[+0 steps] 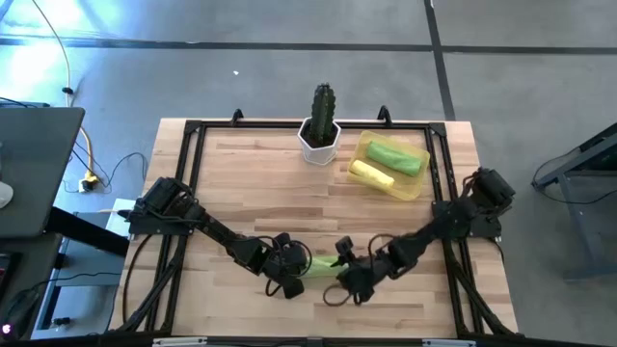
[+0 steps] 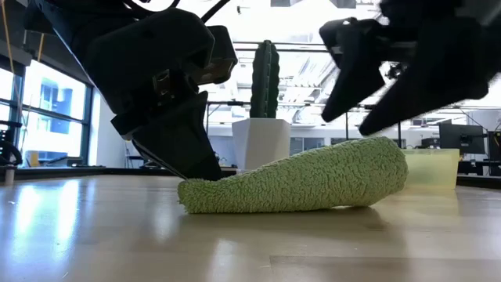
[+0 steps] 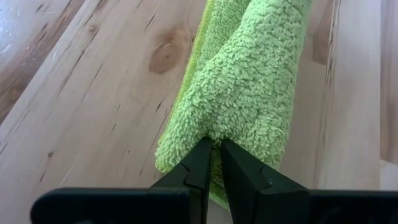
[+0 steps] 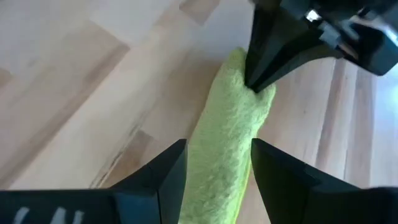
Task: Roll microfiber towels into tight, uniform cylinder then place into a basket
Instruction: Roll the light green towel
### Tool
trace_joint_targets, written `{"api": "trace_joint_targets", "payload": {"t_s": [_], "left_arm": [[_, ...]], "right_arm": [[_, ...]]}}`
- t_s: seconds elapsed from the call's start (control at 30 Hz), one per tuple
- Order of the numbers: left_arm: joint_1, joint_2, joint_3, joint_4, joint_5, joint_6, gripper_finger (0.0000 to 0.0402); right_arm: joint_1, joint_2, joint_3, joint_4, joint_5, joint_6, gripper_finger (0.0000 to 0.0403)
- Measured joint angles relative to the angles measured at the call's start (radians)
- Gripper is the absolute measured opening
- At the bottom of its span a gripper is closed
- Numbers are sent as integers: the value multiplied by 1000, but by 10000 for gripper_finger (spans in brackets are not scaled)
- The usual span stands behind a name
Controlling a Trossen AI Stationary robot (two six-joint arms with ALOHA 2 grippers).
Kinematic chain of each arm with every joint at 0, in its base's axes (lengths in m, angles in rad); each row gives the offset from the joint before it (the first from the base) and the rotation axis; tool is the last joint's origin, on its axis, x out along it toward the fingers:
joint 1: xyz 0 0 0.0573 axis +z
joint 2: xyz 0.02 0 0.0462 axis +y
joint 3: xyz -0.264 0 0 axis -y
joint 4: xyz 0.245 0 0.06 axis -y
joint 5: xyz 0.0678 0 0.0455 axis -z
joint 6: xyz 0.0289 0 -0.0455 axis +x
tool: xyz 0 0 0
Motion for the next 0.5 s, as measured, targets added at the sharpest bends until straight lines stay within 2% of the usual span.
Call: {"api": "trace_joint_targets", "payload": {"t_s": [0.1,0.27,0.5], "left_arm": [[0,1,0,2,0,-16,32],[1,2,-1,5,1,-61,32],[4,2,-2,15,50,-127,32]], "right_arm": [[28,29,0,0,49,13,170],[27,76,0,-2,56,99,170],[-9,130,0,-1,68,113,170]]}}
